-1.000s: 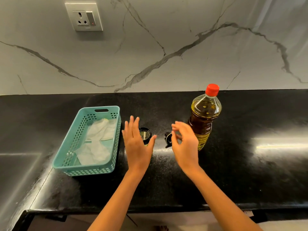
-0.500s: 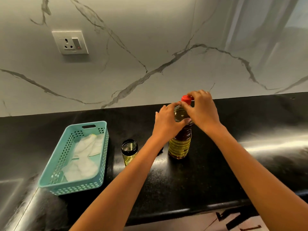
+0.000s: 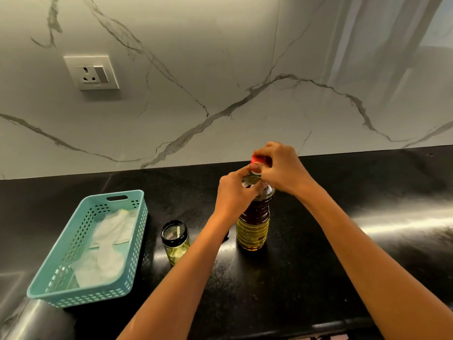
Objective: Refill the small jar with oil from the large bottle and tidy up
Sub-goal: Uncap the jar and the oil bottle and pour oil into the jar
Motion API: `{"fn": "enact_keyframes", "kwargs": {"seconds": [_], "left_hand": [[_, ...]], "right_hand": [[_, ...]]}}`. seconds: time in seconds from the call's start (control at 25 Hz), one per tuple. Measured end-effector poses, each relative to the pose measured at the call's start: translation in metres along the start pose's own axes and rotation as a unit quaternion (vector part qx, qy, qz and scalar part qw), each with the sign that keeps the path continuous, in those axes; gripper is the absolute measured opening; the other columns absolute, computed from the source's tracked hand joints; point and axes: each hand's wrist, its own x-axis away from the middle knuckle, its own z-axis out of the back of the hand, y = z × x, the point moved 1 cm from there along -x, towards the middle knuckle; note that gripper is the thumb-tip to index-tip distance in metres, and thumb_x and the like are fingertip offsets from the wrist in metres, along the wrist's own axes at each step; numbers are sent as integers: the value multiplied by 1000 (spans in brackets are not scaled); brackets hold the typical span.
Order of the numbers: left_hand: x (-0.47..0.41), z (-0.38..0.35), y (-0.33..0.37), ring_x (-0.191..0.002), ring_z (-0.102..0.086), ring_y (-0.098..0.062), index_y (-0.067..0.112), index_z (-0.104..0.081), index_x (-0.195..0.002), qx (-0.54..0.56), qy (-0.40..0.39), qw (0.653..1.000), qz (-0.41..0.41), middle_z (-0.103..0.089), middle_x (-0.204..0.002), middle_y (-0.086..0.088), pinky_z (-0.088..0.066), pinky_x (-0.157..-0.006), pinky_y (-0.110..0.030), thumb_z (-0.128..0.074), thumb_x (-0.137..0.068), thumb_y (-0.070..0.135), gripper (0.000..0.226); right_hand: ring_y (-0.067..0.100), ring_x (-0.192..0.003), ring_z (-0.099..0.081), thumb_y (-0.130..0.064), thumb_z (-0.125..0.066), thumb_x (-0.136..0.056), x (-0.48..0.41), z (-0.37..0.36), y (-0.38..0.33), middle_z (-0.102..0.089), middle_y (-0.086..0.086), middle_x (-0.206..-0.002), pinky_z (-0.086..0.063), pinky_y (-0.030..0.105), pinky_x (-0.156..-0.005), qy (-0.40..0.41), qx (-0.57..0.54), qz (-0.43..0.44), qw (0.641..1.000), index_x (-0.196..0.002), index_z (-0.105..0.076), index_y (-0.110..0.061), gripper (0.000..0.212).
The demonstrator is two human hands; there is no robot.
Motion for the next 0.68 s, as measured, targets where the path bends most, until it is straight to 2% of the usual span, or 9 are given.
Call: {"fn": "enact_keyframes", "kwargs": {"seconds": [0.12, 0.2, 0.28, 0.4, 0.52, 0.68], "left_hand": [[1, -4, -1, -86, -65, -6, 22, -62, -117, 6, 4, 1000, 0, -71, -98, 2, -53, -78, -23, -70, -79, 34, 41], [1, -6, 0, -91, -63, -3, 23, -61, -119, 19, 7, 1000, 10, -71, -101, 4, -52, -81, -19, -70, -78, 36, 44], [1, -5, -1, -93, -63, -3, 21, -61, -119, 20, 11, 1000, 11, -70, -103, 4, -52, -83, -20, -71, -77, 37, 46], [1, -5, -1, -89, -64, -3, 18, -64, -115, 1, 23, 1000, 9, -70, -98, 6, -52, -79, -18, -72, -76, 38, 45], [2, -5, -1, -85, -62, 3, 20, -64, -114, 13, 25, 1000, 7, -66, -91, 15, -52, -79, -16, -73, -75, 35, 43], [3, -5, -4, -88, -63, 3, 25, -61, -118, 29, 33, 999, 10, -66, -91, 15, -51, -84, -21, -74, -74, 33, 46]], "right_hand": [[21, -112, -55, 1, -57, -86, 0, 9, 6, -61, 9, -120, -45, 28, -94, -65, -68, 15, 995, -119, -60, -7, 35], [16, -114, -53, -3, -58, -87, -2, 14, 9, -60, 5, -124, -44, 26, -93, -81, -113, 8, 990, -122, -59, -11, 36], [16, -107, -56, -19, -65, -85, -3, 13, 11, -60, 6, -121, -46, 19, -84, -34, -95, 12, 995, -121, -59, -12, 38], [13, -88, -53, -40, -70, -77, -5, 5, 15, -62, 11, -104, -37, 10, -65, 10, 9, 22, 1000, -110, -64, -6, 47], [13, -85, -51, -35, -68, -80, -6, 3, 16, -62, 11, -100, -36, 8, -64, 7, -4, 24, 1000, -107, -65, -4, 42], [10, -91, -54, -24, -67, -83, -1, 11, 21, -59, -4, -102, -40, 8, -72, 67, -157, -32, 985, -114, -63, -9, 35]]}}
